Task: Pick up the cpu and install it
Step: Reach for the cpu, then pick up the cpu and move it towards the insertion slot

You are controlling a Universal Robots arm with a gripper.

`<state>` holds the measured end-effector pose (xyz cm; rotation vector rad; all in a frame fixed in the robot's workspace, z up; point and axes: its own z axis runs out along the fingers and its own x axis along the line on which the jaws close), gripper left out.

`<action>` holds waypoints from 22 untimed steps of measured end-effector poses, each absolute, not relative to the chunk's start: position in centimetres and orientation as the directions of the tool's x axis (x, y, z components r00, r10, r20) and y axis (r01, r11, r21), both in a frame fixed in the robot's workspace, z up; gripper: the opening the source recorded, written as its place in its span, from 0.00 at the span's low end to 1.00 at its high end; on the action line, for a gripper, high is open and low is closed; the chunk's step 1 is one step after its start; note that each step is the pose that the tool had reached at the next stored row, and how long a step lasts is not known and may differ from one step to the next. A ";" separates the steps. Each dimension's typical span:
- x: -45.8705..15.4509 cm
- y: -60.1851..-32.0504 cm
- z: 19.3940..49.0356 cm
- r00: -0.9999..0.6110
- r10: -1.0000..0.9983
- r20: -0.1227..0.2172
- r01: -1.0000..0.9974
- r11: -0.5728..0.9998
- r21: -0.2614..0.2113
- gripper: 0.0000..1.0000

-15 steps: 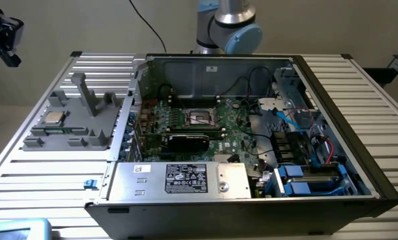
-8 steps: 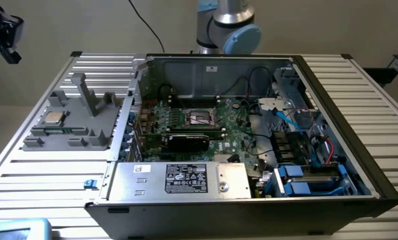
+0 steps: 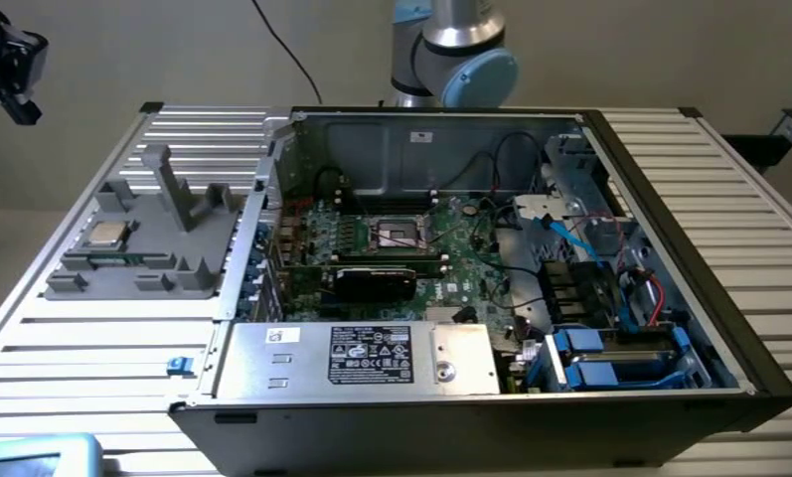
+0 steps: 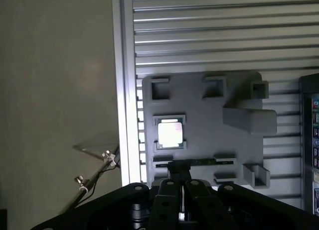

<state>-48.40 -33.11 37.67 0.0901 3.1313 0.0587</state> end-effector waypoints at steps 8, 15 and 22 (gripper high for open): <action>-48.4 -33.1 37.7 -0.998 0.058 -0.007 0.057 0.998 0.038 0.11; -48.4 -33.1 37.7 -0.998 0.058 -0.006 0.057 0.998 0.038 0.12; -48.4 -33.1 37.7 -0.998 0.058 -0.006 0.057 0.998 0.038 0.42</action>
